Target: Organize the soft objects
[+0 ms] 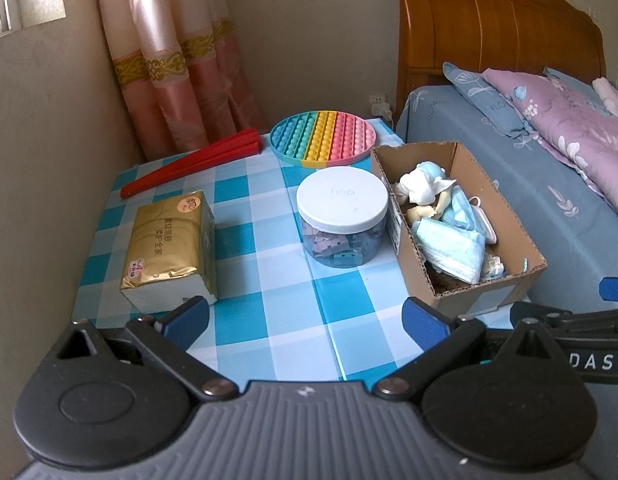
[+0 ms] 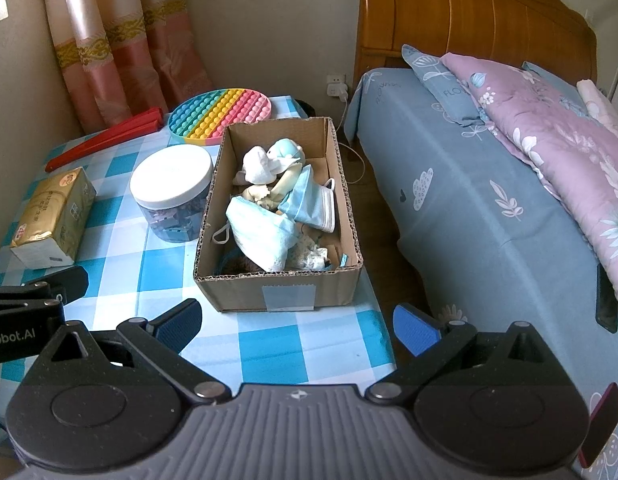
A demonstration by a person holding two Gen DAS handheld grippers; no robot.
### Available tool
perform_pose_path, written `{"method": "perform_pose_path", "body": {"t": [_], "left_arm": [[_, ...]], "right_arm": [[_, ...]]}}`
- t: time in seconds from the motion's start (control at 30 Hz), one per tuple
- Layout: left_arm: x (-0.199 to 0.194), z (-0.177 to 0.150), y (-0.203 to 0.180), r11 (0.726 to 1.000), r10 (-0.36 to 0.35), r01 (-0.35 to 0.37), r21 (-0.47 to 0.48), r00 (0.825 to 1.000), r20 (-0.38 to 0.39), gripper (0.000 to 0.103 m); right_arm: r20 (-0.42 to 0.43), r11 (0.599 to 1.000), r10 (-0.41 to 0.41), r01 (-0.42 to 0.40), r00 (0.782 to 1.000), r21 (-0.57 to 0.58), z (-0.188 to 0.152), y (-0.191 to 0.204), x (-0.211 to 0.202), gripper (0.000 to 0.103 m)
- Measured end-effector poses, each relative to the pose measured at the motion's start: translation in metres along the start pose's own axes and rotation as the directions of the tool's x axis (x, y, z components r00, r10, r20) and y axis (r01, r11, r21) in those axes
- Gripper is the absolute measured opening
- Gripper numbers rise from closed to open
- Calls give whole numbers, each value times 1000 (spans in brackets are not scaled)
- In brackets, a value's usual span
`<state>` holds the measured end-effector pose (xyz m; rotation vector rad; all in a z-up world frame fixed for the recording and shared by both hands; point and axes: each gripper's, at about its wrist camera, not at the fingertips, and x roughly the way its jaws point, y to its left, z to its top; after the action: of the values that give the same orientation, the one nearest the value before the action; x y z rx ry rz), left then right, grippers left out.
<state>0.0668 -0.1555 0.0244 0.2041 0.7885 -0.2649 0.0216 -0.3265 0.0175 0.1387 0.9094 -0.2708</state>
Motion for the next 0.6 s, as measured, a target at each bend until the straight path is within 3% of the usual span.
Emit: {"method": "perform_pose_path", "body": {"t": [0.6], "left_arm": [[-1,1,0,1000,-1,1,-2,1000,1,102]], "right_arm": [[2,1000,1,-1,1000,1,0,-1,-1,103]]}}
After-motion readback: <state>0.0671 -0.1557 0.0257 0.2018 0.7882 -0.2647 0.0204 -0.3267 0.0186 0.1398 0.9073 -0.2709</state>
